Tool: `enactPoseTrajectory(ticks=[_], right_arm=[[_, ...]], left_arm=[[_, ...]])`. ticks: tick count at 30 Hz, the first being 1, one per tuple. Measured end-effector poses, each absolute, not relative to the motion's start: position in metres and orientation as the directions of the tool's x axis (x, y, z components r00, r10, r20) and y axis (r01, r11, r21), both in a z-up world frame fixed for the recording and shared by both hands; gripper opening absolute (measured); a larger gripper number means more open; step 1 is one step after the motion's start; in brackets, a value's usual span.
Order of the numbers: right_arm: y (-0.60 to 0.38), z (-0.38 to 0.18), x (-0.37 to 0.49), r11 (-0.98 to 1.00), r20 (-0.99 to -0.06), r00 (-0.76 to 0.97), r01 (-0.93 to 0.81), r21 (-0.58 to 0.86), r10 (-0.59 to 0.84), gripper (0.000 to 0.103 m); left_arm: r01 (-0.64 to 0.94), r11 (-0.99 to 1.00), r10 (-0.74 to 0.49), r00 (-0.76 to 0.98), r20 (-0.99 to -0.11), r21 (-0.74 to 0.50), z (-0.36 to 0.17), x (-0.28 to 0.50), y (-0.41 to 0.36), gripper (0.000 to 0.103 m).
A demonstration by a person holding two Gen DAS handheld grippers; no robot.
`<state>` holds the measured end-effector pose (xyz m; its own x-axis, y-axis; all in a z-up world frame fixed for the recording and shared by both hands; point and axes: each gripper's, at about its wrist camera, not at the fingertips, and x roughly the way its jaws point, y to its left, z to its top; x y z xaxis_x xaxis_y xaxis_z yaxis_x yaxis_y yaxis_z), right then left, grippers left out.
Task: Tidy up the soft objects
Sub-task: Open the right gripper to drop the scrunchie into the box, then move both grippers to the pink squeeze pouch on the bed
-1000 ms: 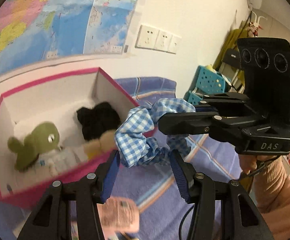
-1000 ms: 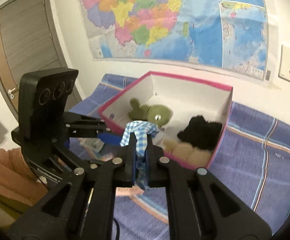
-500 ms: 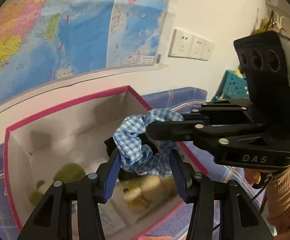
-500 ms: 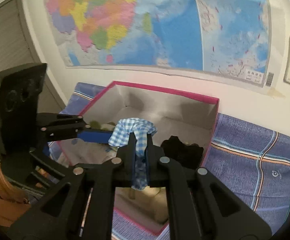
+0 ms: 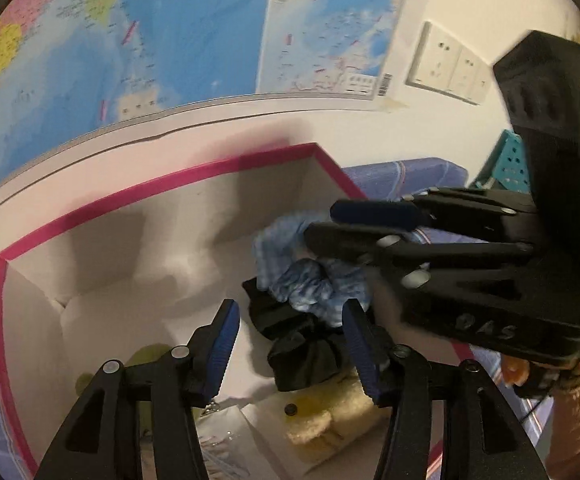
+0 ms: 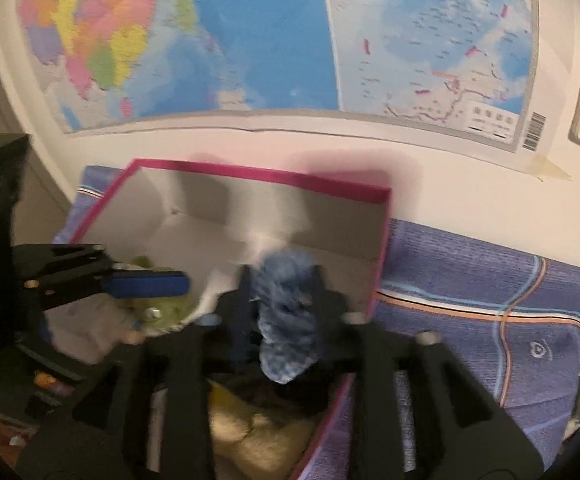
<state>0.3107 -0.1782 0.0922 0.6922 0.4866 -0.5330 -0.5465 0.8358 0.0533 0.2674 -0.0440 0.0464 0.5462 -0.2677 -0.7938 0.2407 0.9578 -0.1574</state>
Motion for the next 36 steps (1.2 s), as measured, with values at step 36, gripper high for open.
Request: enactPoseTrajectory(ticks=[36], right_arm=[[-0.177, 0.031, 0.115, 0.578, -0.461, 0.449, -0.795, 0.186, 0.766, 0.053]], left_arm=[[0.057, 0.98, -0.172, 0.721, -0.672, -0.189, 0.054, 0.072, 0.073, 0.063]])
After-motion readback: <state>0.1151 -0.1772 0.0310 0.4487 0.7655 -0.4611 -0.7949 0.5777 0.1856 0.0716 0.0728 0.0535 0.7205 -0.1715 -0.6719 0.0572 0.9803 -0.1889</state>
